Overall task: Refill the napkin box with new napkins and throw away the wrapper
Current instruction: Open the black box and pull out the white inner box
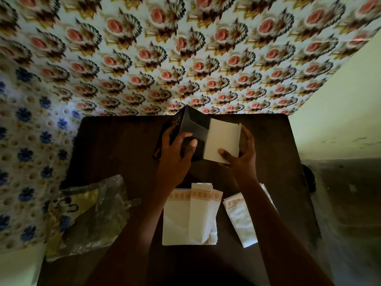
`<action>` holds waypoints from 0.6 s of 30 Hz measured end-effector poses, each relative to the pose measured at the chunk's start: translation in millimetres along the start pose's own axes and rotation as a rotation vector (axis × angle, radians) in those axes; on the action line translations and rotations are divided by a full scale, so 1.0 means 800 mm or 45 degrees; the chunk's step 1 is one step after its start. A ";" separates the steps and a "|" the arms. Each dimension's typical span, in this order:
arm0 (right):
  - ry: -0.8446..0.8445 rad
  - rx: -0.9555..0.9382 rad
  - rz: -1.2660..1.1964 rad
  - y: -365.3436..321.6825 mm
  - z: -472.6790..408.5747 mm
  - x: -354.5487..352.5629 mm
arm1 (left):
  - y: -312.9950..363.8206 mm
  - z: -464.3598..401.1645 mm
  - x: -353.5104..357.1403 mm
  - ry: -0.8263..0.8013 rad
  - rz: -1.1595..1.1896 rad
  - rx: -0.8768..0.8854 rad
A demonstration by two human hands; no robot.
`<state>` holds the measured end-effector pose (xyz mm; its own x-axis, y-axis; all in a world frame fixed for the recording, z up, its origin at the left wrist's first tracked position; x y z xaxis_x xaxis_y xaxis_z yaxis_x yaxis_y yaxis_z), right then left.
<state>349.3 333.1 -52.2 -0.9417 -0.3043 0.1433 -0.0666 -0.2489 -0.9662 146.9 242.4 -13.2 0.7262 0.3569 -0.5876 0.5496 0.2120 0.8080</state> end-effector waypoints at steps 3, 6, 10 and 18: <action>-0.050 0.014 -0.021 0.006 -0.002 0.008 | 0.003 -0.006 -0.015 0.049 0.043 -0.089; -0.060 0.065 -0.054 0.016 -0.003 0.014 | 0.000 -0.013 -0.028 0.118 0.132 -0.199; -0.022 0.165 0.036 0.038 -0.009 0.016 | -0.040 -0.018 -0.043 0.245 0.218 -0.400; -0.154 0.050 0.823 0.035 -0.046 0.049 | -0.040 -0.024 -0.053 -0.007 0.255 -0.120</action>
<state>298.5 347.9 -81.9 -0.7443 -0.5041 -0.4381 0.5143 -0.0142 -0.8575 90.4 237.9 -13.6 0.8194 0.3953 -0.4152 0.3537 0.2214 0.9088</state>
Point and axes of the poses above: each hand's wrist, its own z-axis away from the middle knuckle, its own x-axis out of the palm, y = z × x, the point moved 9 cm from there along -z, towards the middle knuckle, and after that the axes turned 5 degrees about -y, right-handed, at the moved point
